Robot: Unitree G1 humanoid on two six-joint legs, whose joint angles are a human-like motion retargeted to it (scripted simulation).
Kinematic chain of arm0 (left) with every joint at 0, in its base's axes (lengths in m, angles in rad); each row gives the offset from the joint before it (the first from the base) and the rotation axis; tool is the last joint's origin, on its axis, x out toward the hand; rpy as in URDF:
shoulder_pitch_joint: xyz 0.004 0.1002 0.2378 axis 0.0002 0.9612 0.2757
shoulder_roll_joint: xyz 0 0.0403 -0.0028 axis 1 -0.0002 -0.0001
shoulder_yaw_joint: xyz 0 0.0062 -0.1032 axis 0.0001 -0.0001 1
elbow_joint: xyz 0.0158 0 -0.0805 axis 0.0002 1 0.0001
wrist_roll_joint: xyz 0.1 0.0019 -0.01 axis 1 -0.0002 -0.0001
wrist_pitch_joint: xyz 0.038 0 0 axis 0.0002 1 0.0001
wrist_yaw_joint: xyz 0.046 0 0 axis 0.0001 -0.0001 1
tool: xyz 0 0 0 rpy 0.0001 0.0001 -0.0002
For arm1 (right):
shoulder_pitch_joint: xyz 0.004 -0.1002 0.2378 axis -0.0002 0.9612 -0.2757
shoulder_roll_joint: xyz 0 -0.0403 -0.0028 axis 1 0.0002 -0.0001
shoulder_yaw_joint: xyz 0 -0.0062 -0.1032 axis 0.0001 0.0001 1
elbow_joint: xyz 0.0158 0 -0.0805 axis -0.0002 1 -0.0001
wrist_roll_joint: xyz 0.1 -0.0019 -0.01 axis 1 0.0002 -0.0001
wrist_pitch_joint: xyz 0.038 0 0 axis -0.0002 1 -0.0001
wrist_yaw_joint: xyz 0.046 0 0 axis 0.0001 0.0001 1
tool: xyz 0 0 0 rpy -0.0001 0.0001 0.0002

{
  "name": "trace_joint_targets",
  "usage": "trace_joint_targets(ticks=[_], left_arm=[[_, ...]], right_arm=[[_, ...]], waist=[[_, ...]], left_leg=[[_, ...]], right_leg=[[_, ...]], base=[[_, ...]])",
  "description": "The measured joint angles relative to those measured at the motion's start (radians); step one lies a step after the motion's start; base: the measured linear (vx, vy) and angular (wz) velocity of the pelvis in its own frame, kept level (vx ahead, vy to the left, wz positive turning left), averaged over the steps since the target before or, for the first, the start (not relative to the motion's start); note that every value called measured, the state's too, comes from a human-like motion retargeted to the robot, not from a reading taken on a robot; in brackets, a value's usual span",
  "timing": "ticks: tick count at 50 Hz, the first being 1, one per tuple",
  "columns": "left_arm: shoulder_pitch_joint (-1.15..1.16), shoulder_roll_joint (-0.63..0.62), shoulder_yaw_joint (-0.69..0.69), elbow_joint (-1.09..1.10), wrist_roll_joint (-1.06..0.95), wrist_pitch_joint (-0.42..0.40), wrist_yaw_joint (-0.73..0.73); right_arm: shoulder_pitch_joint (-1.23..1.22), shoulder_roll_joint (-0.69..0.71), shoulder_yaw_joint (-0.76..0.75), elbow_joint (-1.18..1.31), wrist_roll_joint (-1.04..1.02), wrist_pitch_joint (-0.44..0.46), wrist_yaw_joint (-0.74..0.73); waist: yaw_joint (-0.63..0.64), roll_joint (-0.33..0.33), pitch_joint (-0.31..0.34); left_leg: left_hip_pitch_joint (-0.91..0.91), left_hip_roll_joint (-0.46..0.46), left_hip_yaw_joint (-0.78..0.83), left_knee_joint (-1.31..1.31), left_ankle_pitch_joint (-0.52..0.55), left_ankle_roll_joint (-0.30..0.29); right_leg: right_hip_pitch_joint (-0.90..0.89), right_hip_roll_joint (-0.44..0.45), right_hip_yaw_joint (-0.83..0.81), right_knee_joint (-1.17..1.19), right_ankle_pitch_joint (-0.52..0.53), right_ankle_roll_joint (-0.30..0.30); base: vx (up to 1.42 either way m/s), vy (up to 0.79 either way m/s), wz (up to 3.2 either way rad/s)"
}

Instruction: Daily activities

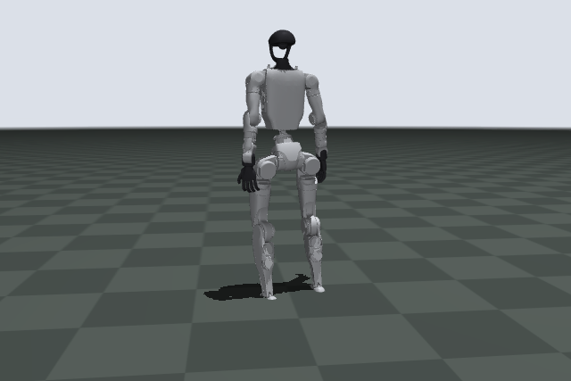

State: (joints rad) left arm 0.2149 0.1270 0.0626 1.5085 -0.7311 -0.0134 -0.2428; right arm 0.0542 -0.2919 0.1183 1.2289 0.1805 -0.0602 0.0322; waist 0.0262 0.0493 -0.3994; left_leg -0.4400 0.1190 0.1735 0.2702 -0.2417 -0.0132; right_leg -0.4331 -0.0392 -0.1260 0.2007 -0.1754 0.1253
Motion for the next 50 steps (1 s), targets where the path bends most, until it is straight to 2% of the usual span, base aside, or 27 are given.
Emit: trace_joint_targets(ticks=[7,13,20,37,50], left_arm=[[-0.040,0.095,-0.132,-0.117,0.203,-0.064,0.090],[-0.064,0.185,-0.156,-0.185,0.289,-0.100,0.166],[-0.077,0.212,-0.170,-0.192,0.357,-0.106,0.194],[-0.034,0.100,-0.245,-0.100,0.418,-0.058,0.064],[0.024,0.131,-0.337,-0.198,0.457,-0.060,-0.054]], right_arm=[[0.008,-0.021,0.040,-0.014,-0.033,-0.027,-0.004],[0.012,-0.037,0.051,-0.014,-0.048,-0.038,-0.031],[0.002,-0.040,0.048,0.025,-0.057,-0.038,-0.049],[-0.010,-0.030,0.065,0.053,-0.037,-0.030,0.016],[0.013,-0.040,0.111,-0.028,0.004,-0.033,0.097]], waist=[[0.021,0.011,0.064],[0.039,0.019,0.069],[0.054,0.019,0.066],[0.054,0.002,0.082],[0.034,0.002,0.077]], left_leg=[[0.011,0.015,-0.032,0.067,-0.041,-0.010],[0.015,0.016,-0.055,0.060,-0.036,-0.015],[0.032,0.005,-0.073,0.025,-0.016,-0.016],[0.085,-0.026,-0.079,-0.054,0.028,-0.011],[0.090,-0.023,-0.067,-0.073,0.030,-0.014]], right_leg=[[0.038,0.008,-0.030,0.035,-0.028,-0.009],[0.057,0.013,-0.051,0.018,-0.022,-0.014],[0.078,0.009,-0.065,-0.011,-0.016,-0.017],[0.086,-0.020,-0.064,0.019,-0.038,-0.021],[0.079,-0.014,-0.049,0.012,-0.041,-0.023]], base=[[0.00,0.00,0.00],[0.00,0.00,0.00],[0.00,0.00,0.00],[0.00,0.00,0.00],[0.00,0.00,0.00]])
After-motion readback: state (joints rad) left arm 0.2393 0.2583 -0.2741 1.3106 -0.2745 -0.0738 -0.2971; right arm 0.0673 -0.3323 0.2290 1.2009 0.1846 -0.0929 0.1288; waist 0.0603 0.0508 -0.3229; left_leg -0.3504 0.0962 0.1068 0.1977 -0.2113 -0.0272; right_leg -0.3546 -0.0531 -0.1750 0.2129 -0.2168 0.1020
